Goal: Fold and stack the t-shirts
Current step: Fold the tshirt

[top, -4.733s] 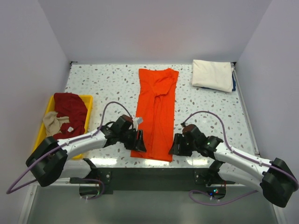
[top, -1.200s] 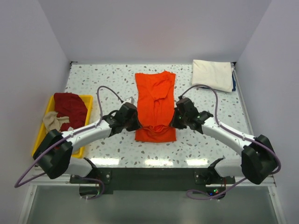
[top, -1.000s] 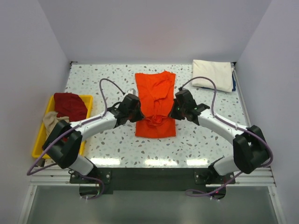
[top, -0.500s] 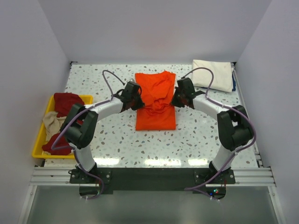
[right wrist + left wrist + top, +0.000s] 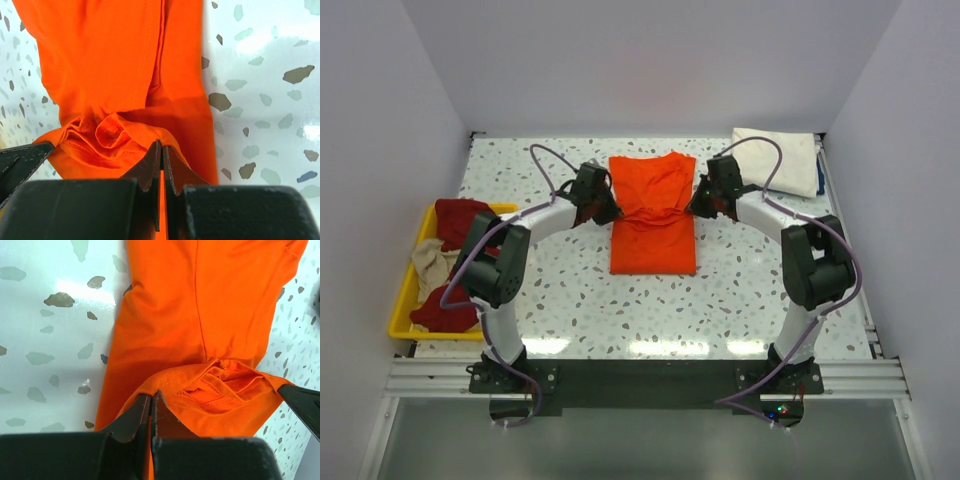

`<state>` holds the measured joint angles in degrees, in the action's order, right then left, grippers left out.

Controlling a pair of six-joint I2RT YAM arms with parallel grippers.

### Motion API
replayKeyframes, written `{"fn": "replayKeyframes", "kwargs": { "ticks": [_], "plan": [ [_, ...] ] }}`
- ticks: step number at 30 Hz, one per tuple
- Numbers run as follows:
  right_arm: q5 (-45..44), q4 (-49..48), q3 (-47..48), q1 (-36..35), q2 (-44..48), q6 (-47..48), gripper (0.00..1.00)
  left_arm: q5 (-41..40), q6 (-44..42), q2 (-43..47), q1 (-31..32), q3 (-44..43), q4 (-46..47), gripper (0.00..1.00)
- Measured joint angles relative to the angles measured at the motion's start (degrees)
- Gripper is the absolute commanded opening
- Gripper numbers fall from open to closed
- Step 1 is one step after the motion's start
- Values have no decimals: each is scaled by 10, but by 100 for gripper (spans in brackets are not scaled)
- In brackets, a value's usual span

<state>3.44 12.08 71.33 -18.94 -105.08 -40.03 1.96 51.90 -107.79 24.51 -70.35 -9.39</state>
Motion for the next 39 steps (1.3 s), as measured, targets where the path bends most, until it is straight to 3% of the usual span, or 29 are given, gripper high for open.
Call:
{"fn": "replayKeyframes", "kwargs": {
  "ticks": [3, 6, 9, 10, 13, 18, 20, 21, 28, 34, 39],
  "plan": [
    [9, -1, 10, 7, -18, 0, 0, 11, -5, -16, -7, -8, 0, 0],
    [14, 0, 11, 11, -29, 0, 0, 23, -7, -27, -11, -14, 2, 8],
    [23, 0, 14, 18, -33, -2, 15, 38, -15, -31, -17, -16, 12, 26],
    [25, 0, 16, 21, -33, -3, 29, 44, -19, -32, -19, -19, 13, 36],
    [33, -1, 24, 30, -33, -1, 49, 58, -28, -34, -24, -31, 20, 49],
    [37, 2, 40, 37, -30, 11, 56, 64, -40, -30, -34, -38, 28, 56],
    [37, 4, 38, 37, -21, 17, 51, 61, -45, -22, -35, -38, 23, 54],
    [37, 3, 34, 35, -13, 19, 49, 59, -46, -16, -35, -37, 21, 46],
    [37, -10, -15, -13, 54, 38, 20, 47, -55, 25, -3, -8, 22, 18],
    [52, -24, -19, -50, 34, 43, 14, 65, -59, -5, 53, -15, 24, 13],
    [57, -27, -19, -45, 4, 42, 13, 84, -60, -61, 58, -43, 19, 11]
  ]
}}
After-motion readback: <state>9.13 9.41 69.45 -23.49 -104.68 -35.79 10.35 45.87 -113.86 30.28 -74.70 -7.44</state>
